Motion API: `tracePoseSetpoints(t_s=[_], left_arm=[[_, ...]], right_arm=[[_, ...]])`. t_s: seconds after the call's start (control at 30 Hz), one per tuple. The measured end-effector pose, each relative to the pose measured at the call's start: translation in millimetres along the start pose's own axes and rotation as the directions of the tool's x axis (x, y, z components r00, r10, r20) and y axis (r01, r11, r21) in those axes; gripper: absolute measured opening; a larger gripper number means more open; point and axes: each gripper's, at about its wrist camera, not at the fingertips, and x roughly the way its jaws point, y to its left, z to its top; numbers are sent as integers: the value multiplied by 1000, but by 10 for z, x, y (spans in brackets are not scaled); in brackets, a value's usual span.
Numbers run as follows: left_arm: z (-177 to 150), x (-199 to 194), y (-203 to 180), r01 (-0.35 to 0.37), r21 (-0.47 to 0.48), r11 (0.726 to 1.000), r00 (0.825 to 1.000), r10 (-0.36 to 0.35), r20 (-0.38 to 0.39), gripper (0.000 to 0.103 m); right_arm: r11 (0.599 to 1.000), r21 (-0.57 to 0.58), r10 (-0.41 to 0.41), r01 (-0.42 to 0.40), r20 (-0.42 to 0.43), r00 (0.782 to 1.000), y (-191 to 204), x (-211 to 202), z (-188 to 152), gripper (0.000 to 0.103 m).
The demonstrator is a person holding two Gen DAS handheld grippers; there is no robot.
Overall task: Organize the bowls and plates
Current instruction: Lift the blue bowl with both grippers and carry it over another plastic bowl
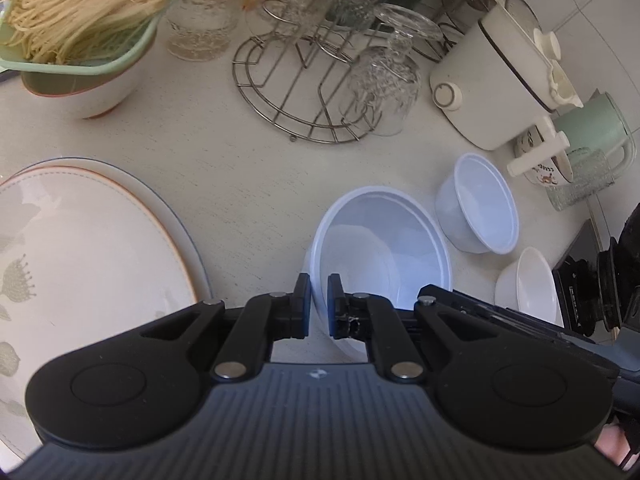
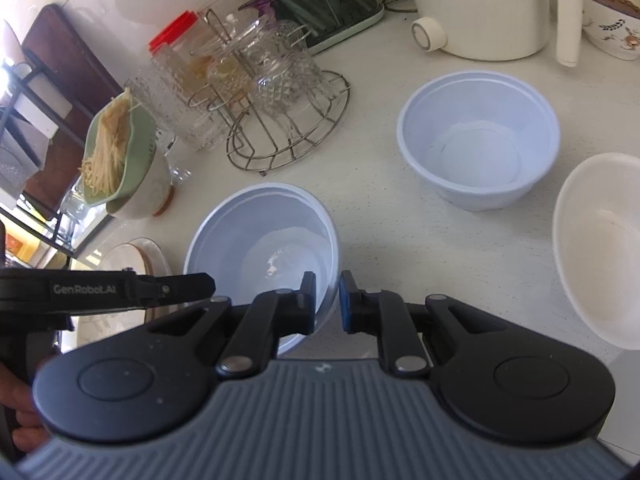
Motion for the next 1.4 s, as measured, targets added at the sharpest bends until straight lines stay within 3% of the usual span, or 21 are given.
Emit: tracePoseSetpoints(t_s=[0.27,0.6,0.8,1.03,1.4], left_arm=[[-17,-35,-10,-33,-2,999,999,33,3,10],[2,-139,38,-71,-16,997,997,71,11,15],[-29,-297,-75,-97,56,994,993,93,71,16],[-91,-658,-224,-72,98,993,988,57,145,16],[-176,-1206,-363,-23,154,988,979,-9,206,16]], right_arm=[[1000,12,10,-9,-26,1000,14,61,-25,17],[1000,-3,-21,22,42,999,73,-52,-23,17],[997,-58,-48,54,106,993,128,-282,-21,17],[988,-124,-66,92,199,978,285,-619,-20,17],[988,-108,-79,113,278,957,513,-1015,-110,17]])
